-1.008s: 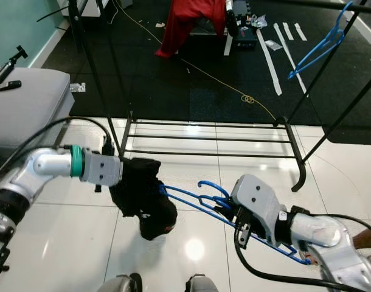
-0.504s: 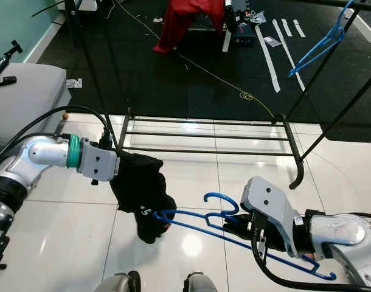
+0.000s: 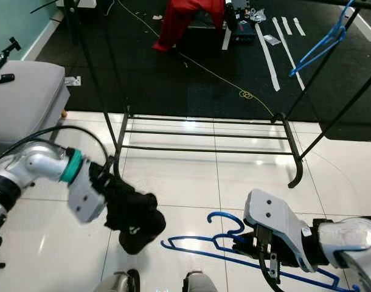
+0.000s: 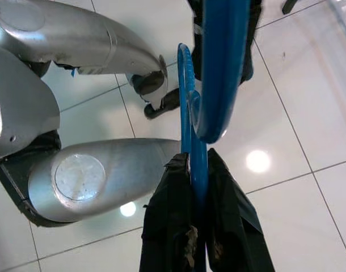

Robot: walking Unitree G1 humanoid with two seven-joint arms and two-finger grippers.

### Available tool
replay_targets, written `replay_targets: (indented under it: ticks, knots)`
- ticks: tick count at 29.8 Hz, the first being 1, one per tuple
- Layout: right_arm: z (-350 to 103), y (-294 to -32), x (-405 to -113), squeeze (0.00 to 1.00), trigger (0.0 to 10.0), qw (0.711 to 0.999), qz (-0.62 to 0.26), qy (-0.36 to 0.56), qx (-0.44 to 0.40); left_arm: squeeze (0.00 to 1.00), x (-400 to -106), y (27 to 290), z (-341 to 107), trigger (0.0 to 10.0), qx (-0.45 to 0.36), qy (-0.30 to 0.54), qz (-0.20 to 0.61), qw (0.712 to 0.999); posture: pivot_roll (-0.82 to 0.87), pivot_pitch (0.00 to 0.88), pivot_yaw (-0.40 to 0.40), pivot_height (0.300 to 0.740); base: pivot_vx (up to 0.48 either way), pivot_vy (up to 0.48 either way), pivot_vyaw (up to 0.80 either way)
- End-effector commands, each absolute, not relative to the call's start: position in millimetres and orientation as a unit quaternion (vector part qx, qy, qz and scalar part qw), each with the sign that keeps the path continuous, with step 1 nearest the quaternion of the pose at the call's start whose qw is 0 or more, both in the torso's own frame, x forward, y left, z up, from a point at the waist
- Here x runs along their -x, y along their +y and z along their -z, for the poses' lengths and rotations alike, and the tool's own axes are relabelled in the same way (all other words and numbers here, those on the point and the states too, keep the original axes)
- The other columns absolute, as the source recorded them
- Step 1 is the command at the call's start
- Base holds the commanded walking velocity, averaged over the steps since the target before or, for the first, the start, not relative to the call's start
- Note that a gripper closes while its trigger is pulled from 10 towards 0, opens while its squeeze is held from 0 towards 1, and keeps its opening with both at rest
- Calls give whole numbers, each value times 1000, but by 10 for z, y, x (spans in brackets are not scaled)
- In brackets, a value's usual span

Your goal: Hang hanger

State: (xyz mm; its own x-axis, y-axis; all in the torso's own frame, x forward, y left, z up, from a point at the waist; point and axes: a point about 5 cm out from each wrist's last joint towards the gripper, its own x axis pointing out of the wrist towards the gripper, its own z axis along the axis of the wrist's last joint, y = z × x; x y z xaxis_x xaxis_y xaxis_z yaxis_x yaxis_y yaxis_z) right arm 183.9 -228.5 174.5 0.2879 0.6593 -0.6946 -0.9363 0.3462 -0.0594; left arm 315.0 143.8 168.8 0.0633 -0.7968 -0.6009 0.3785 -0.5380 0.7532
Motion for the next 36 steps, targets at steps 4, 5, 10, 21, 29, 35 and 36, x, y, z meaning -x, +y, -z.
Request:
replay_targets:
  ticks: [4, 5, 10, 21, 29, 35, 36]
  knots:
    - [-1759, -2284, -1822, 0, 10000, 760, -517, 298, 258, 0, -3126, 1505, -1656, 10000, -588, -174, 667, 424, -105, 117, 78, 740, 0, 0, 0]
    - [-1747, -2282, -1841, 0, 10000, 766, -506, 294, 265, 0, -3130, 1512, -1662, 10000, -588, -177, 664, 427, -105, 116, 77, 740, 0, 0, 0]
    - [-1724, -2215, -1896, 0, 10000, 782, -501, 266, 259, 0, -3144, 1436, -1720, 10000, -577, -206, 656, 442, -102, 108, 74, 740, 0, 0, 0]
    - [-1718, -2070, -1997, 0, 10000, 800, -499, 207, 260, 0, -3126, 1322, -1755, 10000, -563, -243, 658, 437, -99, 95, 71, 740, 0, 0, 0]
    - [-1788, -1971, -2162, 0, 10000, 821, -476, 159, 274, 0, -3123, 1285, -1768, 10000, -559, -251, 660, 435, -98, 92, 70, 740, 0, 0, 0]
    - [-1755, -1958, -2174, 0, 10000, 821, -480, 163, 261, 0, -3150, 1278, -1781, 10000, -557, -240, 659, 444, -94, 94, 70, 740, 0, 0, 0]
    - [-1755, -1958, -2174, 0, 10000, 821, -480, 163, 261, 0, -3150, 1278, -1781, 10000, -557, -240, 659, 444, -94, 94, 70, 740, 0, 0, 0]
